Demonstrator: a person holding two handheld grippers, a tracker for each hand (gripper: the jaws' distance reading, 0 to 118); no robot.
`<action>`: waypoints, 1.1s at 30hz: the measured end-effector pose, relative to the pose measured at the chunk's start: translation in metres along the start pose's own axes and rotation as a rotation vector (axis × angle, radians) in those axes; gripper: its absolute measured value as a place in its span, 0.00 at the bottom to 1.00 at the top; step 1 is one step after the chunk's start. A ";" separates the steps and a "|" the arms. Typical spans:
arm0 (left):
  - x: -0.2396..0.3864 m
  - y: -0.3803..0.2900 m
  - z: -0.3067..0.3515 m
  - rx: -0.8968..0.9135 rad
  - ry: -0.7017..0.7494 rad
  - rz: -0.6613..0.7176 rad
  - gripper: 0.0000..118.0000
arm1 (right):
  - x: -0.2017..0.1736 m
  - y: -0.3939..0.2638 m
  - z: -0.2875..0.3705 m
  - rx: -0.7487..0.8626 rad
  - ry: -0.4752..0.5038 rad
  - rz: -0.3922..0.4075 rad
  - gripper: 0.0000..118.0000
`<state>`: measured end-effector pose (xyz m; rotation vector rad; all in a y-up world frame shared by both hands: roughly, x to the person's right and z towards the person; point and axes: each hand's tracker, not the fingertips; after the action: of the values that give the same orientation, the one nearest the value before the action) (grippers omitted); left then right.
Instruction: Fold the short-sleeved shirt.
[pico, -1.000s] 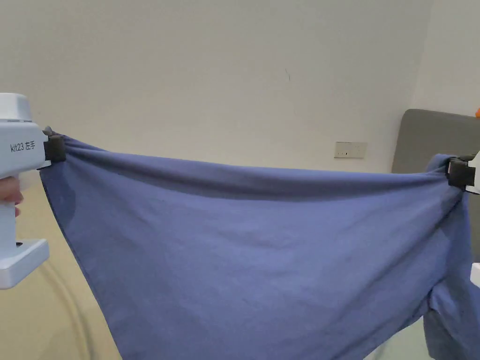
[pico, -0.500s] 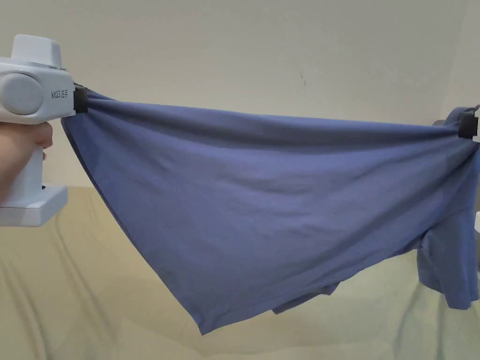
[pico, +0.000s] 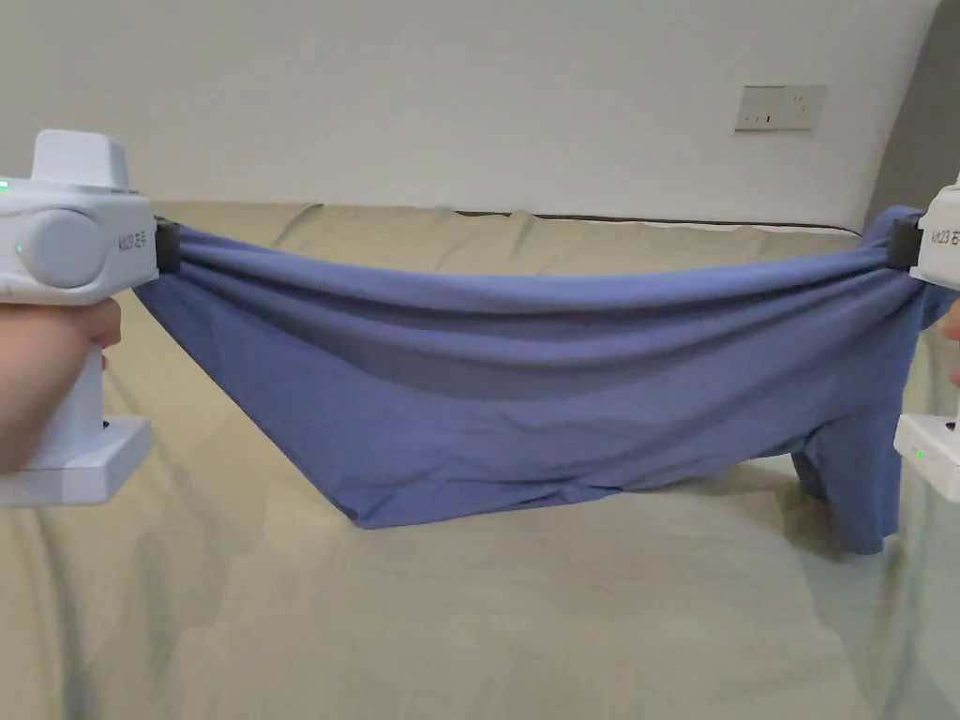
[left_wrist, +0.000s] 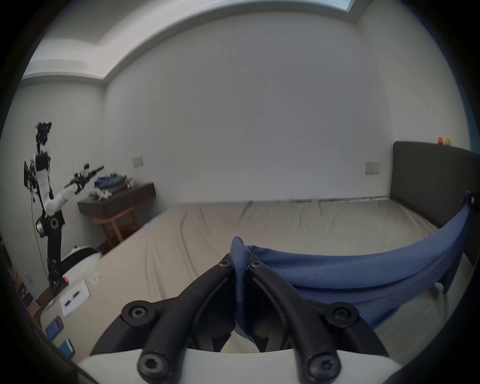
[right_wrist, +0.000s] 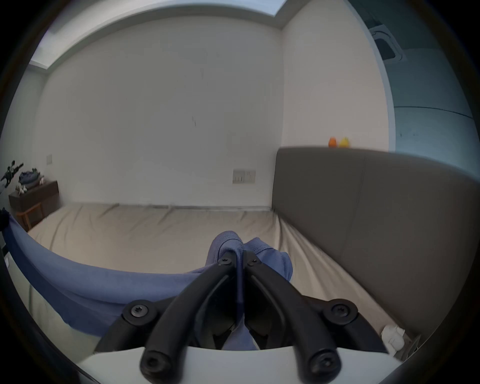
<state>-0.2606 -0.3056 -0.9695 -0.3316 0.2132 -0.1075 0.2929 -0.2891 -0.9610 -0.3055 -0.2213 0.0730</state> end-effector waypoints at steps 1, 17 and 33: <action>0.002 -0.014 0.000 -0.024 -0.012 -0.003 0.02 | -0.001 -0.012 -0.001 0.000 -0.019 0.022 0.03; -0.049 -0.141 0.171 -0.149 -0.114 0.051 0.02 | 0.046 -0.144 0.181 -0.089 0.108 0.060 0.03; -0.090 -0.255 0.329 -0.341 -0.258 -0.041 0.02 | 0.076 -0.265 0.359 -0.253 0.206 0.140 0.03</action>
<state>-0.2918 -0.4301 -0.5631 -0.6849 -0.0332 -0.0676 0.2959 -0.4292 -0.5302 -0.5768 -0.0037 0.1519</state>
